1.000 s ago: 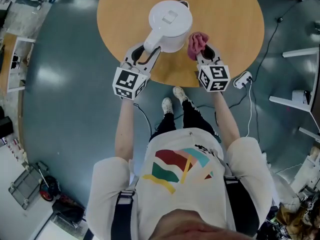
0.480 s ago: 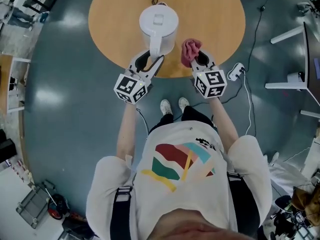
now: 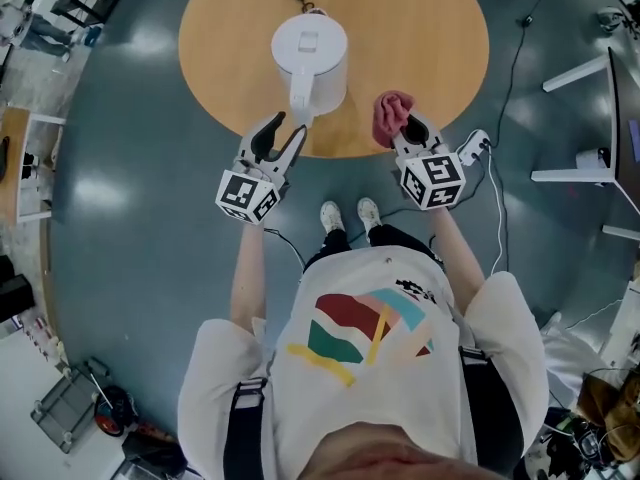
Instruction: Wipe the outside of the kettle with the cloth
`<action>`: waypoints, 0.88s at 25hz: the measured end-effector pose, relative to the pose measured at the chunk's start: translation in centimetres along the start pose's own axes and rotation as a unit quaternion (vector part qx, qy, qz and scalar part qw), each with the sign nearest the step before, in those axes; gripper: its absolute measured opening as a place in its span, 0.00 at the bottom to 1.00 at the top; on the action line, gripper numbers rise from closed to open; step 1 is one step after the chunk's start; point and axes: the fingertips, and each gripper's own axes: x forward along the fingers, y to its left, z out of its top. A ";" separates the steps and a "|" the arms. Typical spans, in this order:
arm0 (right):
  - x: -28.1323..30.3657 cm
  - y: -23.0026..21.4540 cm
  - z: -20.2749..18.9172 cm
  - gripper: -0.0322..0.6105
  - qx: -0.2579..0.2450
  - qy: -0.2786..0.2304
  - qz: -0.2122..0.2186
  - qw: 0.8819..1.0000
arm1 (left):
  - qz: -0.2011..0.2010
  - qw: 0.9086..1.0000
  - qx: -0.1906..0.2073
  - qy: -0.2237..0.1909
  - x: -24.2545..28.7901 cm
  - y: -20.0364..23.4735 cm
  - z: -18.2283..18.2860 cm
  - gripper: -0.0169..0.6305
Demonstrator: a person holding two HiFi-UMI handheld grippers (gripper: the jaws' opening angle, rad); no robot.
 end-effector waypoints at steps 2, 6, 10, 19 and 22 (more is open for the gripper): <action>-0.6 0.6 -0.5 0.12 0.003 0.002 0.003 1.000 | -0.007 1.000 0.011 0.012 0.0 -0.9 -0.6 0.39; -1.4 1.4 -0.8 0.12 -0.001 0.004 0.010 1.000 | -0.026 0.998 0.035 0.040 0.1 -3.4 -1.2 0.39; -1.3 1.4 0.0 0.12 0.000 -0.003 0.012 1.000 | -0.060 0.996 0.046 0.055 1.6 -5.4 -1.1 0.39; -1.8 -1.3 -0.1 0.12 0.006 -0.007 -0.024 1.000 | -0.121 0.991 0.043 0.040 8.1 -9.5 -2.1 0.39; -2.8 -3.7 -0.3 0.12 0.011 -0.005 -0.047 0.999 | -0.115 0.992 0.044 0.040 10.9 -9.9 -2.1 0.39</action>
